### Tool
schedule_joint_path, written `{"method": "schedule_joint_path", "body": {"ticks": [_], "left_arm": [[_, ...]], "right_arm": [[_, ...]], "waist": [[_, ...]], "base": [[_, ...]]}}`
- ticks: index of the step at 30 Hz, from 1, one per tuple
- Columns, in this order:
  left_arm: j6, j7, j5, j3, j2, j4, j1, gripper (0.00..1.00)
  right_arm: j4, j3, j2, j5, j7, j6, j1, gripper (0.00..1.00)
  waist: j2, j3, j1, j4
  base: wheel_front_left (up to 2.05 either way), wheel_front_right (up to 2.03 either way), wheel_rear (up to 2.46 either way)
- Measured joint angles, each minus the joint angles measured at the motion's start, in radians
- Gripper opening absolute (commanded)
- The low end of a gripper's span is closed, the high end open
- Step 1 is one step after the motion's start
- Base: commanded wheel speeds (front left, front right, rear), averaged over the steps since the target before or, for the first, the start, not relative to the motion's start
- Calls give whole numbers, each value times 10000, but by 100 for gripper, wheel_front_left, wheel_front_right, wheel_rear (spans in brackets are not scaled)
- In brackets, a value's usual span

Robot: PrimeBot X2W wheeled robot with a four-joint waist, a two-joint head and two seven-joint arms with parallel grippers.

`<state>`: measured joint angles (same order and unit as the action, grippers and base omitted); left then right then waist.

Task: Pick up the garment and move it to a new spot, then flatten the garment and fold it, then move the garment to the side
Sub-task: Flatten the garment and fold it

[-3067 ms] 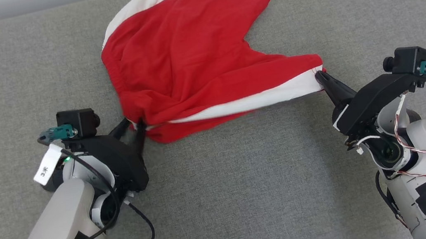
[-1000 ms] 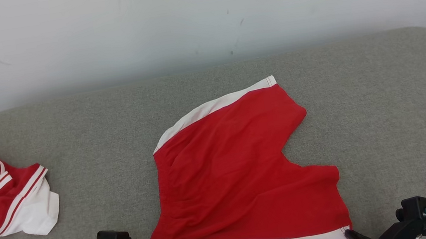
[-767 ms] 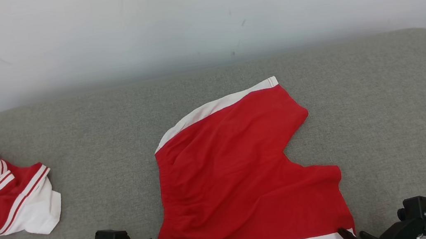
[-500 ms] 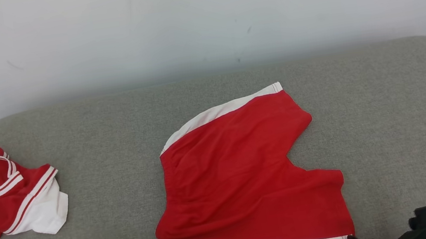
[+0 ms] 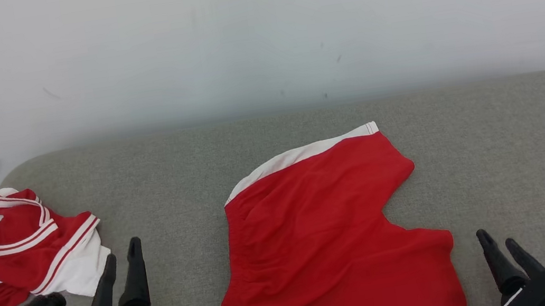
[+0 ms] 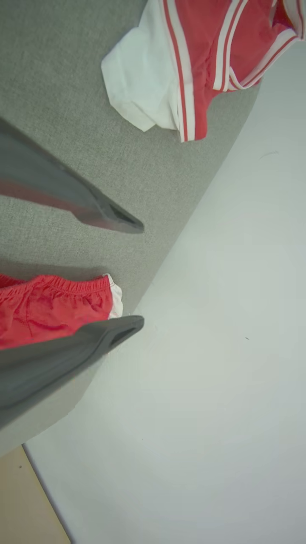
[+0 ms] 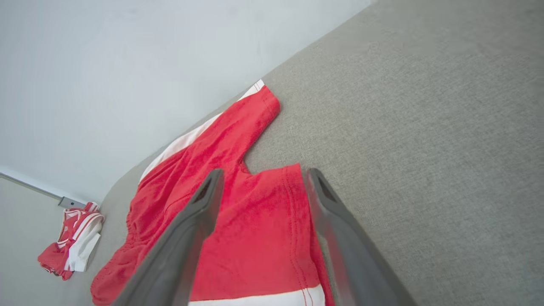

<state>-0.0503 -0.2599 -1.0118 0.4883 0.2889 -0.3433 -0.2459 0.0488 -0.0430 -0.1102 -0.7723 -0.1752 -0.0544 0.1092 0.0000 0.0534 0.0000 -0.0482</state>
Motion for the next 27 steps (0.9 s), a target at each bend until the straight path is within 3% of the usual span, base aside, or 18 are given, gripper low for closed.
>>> {"method": "schedule_joint_path", "body": {"ticks": [7,17,27], "left_arm": [[-384,12,207,-487,-81,907,81,100],[-650,451,2077,959,761,1099,655,100],[-738,1039,2911,1024,1072,940,1344,100]], "right_arm": [[-209,117,174,389,619,-84,-417,100],[-107,878,142,1770,1254,-196,-735,100],[347,999,56,2130,1486,-293,-781,100]], "waist": [[0,385,0,187],[0,548,-1,113],[0,537,-1,36]], "base": [[0,0,0],[0,0,0],[0,0,0]]}}
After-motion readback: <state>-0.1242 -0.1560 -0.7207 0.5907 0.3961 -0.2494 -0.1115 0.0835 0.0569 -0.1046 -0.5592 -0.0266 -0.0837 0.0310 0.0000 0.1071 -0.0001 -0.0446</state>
